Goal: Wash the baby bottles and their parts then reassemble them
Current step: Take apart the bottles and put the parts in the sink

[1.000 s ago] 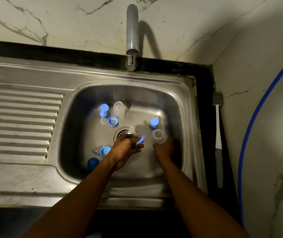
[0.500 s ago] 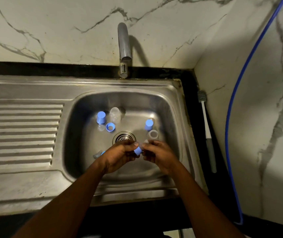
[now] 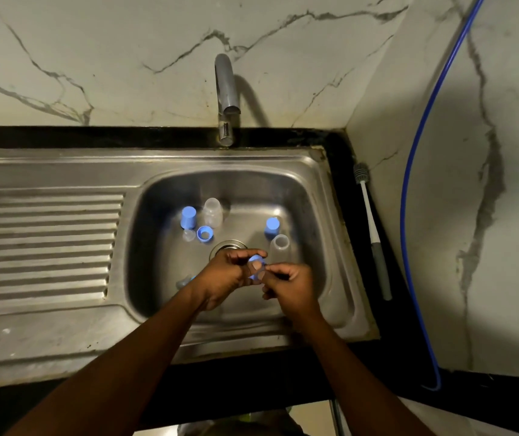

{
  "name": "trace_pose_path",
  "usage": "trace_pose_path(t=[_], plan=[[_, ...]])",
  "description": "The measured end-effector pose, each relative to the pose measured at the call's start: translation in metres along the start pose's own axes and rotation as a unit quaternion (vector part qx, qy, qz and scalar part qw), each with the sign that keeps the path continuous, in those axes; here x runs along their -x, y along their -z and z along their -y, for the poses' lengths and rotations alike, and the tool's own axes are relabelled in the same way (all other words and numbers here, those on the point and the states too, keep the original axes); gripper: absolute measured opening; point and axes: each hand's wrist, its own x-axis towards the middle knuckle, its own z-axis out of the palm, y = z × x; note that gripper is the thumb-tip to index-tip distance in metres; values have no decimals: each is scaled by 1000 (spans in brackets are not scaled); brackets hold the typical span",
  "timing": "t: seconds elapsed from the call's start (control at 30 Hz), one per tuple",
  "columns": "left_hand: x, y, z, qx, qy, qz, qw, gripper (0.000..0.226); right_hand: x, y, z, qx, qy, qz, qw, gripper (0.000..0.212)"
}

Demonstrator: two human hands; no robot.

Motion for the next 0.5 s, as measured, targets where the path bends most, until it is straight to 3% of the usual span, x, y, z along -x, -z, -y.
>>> trace_pose_path(t=[0.1,0.17,0.5], plan=[[1,-8,3,22,2,-13,1000,26,3,-6,1,-52,-17,-98,994,9],[1,-12,10,46,7,-29,998,28,0,-5,4,-68,-35,-118,990,11],[-13,-20,5,72,-9,-24,997,28,-5,24,10,-103,-51,24,993,19]])
